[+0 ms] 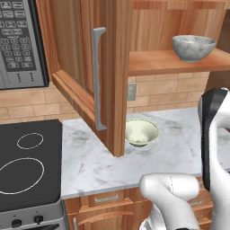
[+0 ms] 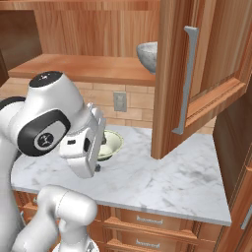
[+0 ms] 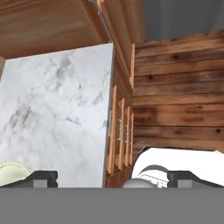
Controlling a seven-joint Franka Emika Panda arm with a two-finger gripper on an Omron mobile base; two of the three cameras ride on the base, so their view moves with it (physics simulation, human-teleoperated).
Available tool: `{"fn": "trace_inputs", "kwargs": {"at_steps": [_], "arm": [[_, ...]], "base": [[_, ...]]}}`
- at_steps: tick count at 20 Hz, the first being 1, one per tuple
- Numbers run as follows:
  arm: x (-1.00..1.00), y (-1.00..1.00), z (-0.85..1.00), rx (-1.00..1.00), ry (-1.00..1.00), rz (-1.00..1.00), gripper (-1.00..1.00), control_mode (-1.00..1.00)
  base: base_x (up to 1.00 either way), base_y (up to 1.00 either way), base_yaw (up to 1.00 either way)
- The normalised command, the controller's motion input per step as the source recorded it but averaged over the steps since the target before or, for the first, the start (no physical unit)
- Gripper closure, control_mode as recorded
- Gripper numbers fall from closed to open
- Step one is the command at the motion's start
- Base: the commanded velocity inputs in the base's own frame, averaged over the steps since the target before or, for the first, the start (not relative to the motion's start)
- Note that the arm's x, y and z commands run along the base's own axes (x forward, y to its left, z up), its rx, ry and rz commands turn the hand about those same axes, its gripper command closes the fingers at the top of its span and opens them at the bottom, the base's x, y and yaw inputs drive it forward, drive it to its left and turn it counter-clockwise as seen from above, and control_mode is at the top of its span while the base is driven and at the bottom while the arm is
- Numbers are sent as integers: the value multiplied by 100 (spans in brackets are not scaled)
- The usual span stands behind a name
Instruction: Open the cabinet. Pick the bowls from the counter and place them in the cabinet. Then close the cabinet.
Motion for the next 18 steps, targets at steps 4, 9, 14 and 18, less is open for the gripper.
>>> {"fn": "trace_inputs", "kwargs": {"at_steps": [4,9,14,18], "arm": [[16,18,-47,0,-16,16,-100,-100],[4,25,-55,-4,-13,18,-100,-100],[29,0,-19,0,-3,18,-100,-100],[29,0,0,0,0,15,-100,-100]], "base": [[0,0,0],[0,0,0],[0,0,0],[0,0,0]]}}
